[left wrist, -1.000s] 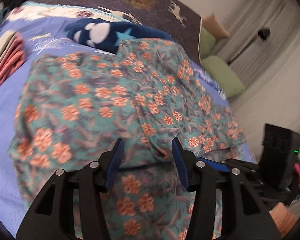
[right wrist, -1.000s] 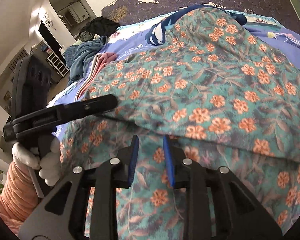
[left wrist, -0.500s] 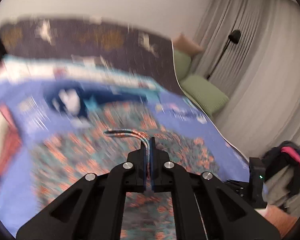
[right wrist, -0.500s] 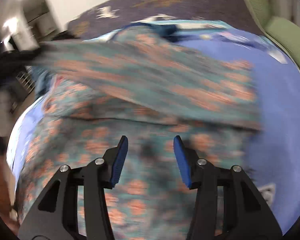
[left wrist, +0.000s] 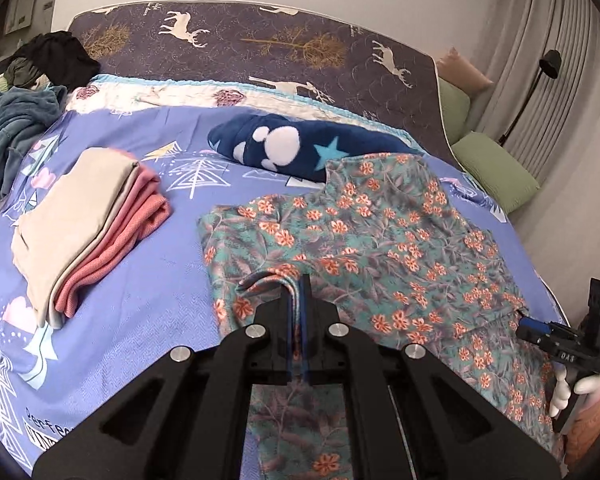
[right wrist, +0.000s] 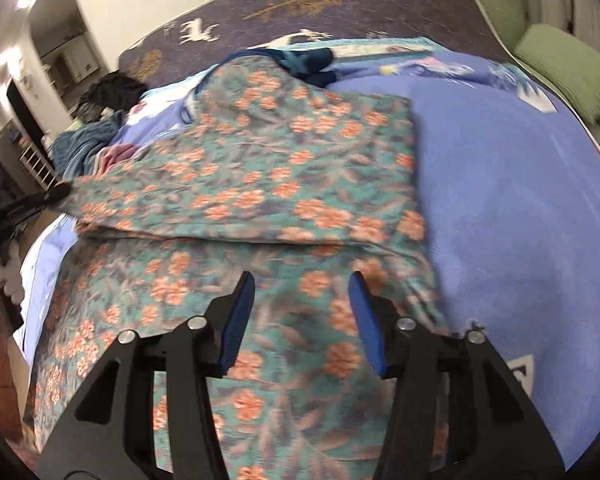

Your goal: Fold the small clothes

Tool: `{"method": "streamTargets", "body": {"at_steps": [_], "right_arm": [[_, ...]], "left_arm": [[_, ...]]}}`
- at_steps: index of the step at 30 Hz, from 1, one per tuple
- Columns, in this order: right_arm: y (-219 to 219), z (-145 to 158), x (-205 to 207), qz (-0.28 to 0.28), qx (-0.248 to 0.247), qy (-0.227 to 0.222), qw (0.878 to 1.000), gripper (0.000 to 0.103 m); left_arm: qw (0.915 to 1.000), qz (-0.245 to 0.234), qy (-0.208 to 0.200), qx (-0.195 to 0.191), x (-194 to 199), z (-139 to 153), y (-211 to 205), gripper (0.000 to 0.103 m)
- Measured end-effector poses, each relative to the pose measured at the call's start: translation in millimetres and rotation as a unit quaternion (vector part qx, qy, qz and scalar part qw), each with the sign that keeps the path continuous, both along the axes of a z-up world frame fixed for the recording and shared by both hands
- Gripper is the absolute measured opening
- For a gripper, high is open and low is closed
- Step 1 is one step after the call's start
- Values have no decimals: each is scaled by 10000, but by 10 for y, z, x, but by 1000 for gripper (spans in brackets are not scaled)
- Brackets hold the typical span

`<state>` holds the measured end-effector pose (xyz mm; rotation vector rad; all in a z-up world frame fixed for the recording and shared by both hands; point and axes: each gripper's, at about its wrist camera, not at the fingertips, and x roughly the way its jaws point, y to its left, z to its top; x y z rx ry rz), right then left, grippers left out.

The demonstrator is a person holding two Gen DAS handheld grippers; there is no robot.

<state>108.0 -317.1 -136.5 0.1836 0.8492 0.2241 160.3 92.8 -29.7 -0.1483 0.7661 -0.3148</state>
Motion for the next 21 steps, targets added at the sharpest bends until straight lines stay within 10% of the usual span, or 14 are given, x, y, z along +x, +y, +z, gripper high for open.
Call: {"method": "streamTargets", "body": {"at_steps": [5,10,21], "right_arm": [[115,79,47,149,68,-89,9998,43],[50,0,84,101,137,34,9998,43],[108,270,237,302,375,-453,9978,43]], "left_arm": [[9985,59,-261,479,-45,124,-59,4],[9889,444,327,1382,-36,-392,26,13],[9938,201,-291,1051,-113,-31,-213,45]]}}
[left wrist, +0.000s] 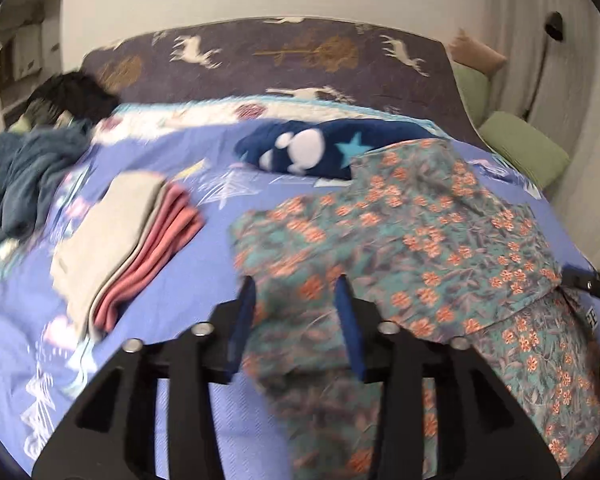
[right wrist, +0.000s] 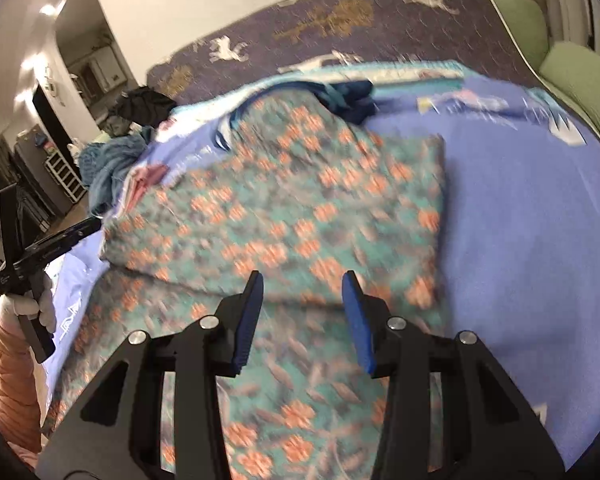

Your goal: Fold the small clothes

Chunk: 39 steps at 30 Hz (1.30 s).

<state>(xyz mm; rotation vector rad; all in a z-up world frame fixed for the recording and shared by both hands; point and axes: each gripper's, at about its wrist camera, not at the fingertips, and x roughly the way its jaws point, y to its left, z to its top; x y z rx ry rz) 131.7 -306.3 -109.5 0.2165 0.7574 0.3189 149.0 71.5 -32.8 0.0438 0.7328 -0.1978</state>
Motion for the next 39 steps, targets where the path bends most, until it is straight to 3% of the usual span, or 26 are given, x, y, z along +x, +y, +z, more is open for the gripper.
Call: {"method": "streamTargets", "body": {"at_steps": [3,5,9,11,12,15,16,18,21,23,25,27,29,31,34,35,36,39], "right_arm": [[15,-151,200,-90,-43,369,9993,43],[-27,-336,271,-185,-104,649,9977,40],[-90,-400,207,-95,115,417,9990,41],[-75,-411,214,-65,126,412,9990,46],[-61,-413,211,-42,106,389,9992,47],[-18,-414,190,22,-1,299,9996,52],[-12,-414,187,22,-19,292,9996,52],[-7,-414,179,22,-8,291,9996,52],[-15,-413,170,20,42,281,9996,52],[-30,-414,165,17,84,274,9996,52],[-46,-416,163,19,139,275,9995,52],[-65,-419,170,25,186,280,9994,52],[-82,-423,170,32,222,277,9994,53],[-92,-424,170,44,253,275,9993,53],[-97,-423,169,52,280,271,9992,54],[-98,-422,167,54,284,268,9992,54],[-101,-422,163,54,293,262,9992,54],[-109,-421,164,58,324,260,9991,54]], "left_arm": [[9994,84,242,216,161,-142,-61,47],[9986,326,417,-3,254,-217,92,48],[9939,488,735,-668,423,-288,394,48],[9915,434,938,-787,506,-337,409,47],[9919,419,912,-774,507,-310,371,39],[9943,-454,249,-929,268,-48,64,34],[9924,-948,37,-785,139,50,-146,35],[9884,-1486,-144,-278,-24,96,-457,36],[9821,-1866,-118,212,-134,8,-702,36],[9856,-1677,-21,229,-108,-63,-630,36],[9948,-1012,95,42,29,-95,-378,37],[9987,-300,173,-375,145,-110,-46,39],[9958,354,213,-815,248,-125,330,42],[9931,481,339,-1018,336,-159,493,45],[9921,207,741,-987,514,-259,424,45],[9927,87,742,-951,536,-250,359,37],[9937,-146,619,-926,506,-211,253,20],[9852,-1440,119,-917,242,-23,-209,13]]}}
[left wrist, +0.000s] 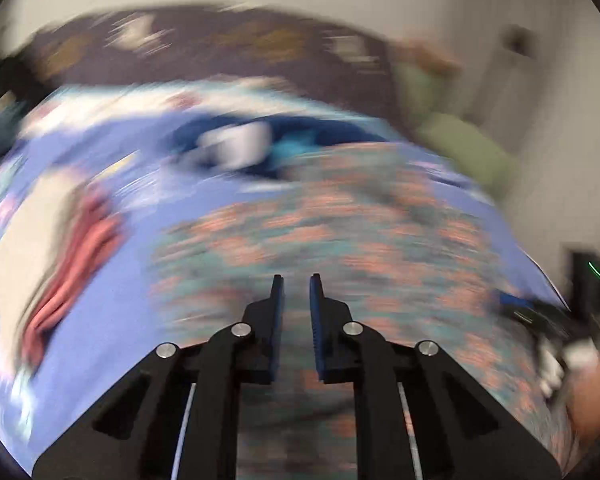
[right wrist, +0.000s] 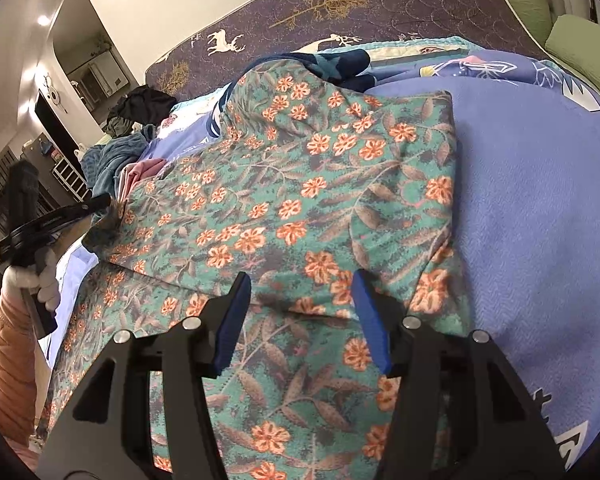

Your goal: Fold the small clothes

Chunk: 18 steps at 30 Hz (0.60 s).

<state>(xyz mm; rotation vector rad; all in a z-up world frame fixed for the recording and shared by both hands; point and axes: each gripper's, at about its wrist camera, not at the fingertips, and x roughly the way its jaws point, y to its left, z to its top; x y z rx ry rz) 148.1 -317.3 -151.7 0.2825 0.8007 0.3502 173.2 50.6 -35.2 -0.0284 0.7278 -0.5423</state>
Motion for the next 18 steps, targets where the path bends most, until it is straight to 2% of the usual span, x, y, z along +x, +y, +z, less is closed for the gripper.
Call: {"method": "streamTargets", "body": {"at_steps": [1,3,5,7,10,11,12,14,16,18], "right_arm": [[-3,0,0,1,8,1,10000,54],[-1,0,-3,1,6,1,10000,54],[-5,1,-4,1,9,-3,10000,54],[-8,1,-5,2,29,-3,10000,54],[-19,1,-6,3,65,-5,10000,54],[-21,0,-6,4,71,-5,10000,54],[-20,-1,-9,3,69,-6,10000,54],[-25,-1,-8,5,82,-5,10000,54],[-25,-1,-7,6,82,-3,10000,54],[-24,-1,-7,4,68,-7,10000,54]], "left_arm": [[9992,-286,-182,202,-103,28,-157,13],[9923,-808,-429,834,-314,13,-472,14],[9878,-994,-479,1096,-430,-22,-578,14],[9887,-914,-469,1089,-447,-22,-535,14],[9960,-104,-396,796,-327,16,-164,30],[9966,127,-367,726,-270,23,-73,38],[9963,508,-299,621,-201,26,91,41],[9933,1054,-27,463,-37,-24,368,42],[9915,1209,339,330,138,-126,546,42],[9906,1152,630,390,264,-228,563,42]]}}
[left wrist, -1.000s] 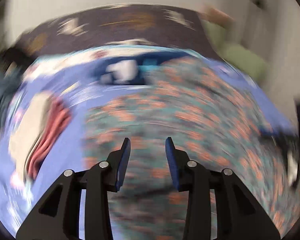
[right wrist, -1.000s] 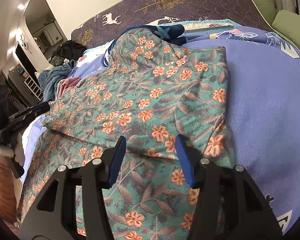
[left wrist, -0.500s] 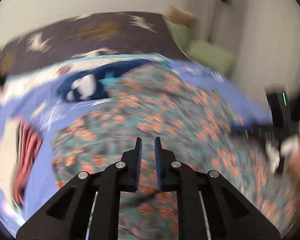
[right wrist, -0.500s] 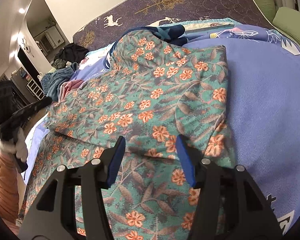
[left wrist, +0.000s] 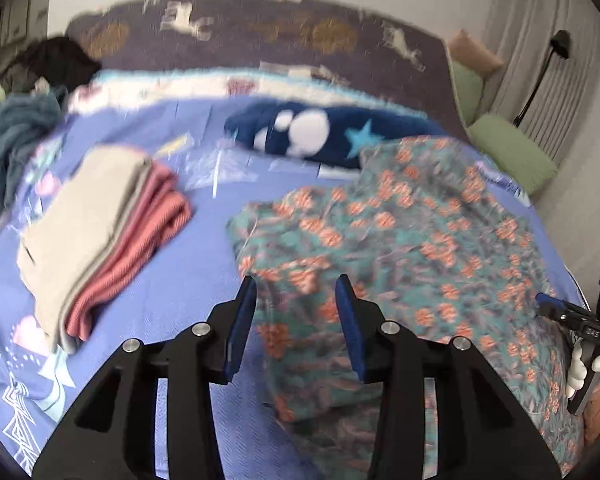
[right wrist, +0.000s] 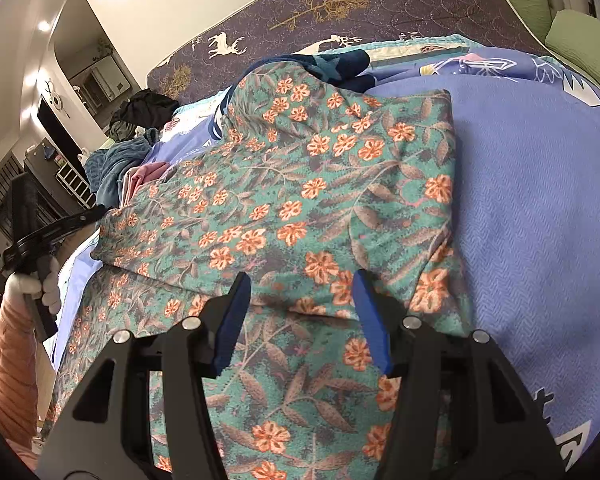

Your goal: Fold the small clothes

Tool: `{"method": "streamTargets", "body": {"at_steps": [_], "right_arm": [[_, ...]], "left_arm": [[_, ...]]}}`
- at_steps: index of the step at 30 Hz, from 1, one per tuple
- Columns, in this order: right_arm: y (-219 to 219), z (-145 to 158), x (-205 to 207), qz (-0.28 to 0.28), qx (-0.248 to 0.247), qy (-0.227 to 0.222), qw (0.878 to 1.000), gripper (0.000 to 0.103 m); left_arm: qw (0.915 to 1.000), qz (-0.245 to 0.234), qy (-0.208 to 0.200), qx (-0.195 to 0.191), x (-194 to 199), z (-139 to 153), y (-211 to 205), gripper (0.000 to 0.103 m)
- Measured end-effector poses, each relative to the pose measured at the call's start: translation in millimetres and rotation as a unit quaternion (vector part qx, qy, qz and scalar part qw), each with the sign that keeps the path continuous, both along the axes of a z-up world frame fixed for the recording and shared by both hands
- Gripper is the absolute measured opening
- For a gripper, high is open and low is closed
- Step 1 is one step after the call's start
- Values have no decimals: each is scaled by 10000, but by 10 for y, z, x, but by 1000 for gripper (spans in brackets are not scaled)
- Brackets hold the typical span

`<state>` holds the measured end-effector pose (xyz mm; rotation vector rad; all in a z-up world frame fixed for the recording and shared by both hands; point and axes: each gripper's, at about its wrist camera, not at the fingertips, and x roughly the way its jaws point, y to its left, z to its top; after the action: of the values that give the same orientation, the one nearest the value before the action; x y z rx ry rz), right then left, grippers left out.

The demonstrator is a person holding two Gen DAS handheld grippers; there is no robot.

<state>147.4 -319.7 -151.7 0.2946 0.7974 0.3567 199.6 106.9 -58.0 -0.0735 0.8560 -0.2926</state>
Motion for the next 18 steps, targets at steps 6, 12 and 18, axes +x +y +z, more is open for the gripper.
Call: {"method": "streamTargets", "body": {"at_steps": [6,12,18], "right_arm": [[14,2,-3,2,-56,-9,10000,54],[31,5,-12,12,-56,-14,10000,55],[24,4,-9,14,-43,-9,10000,55]], "left_arm": [[9953,-873,-422,-37,-96,128,-412,3],[9677,-2215,-786,914,-573,90,-1109,4],[9766,-1815,-719,906,-516,40,-923,3]]}}
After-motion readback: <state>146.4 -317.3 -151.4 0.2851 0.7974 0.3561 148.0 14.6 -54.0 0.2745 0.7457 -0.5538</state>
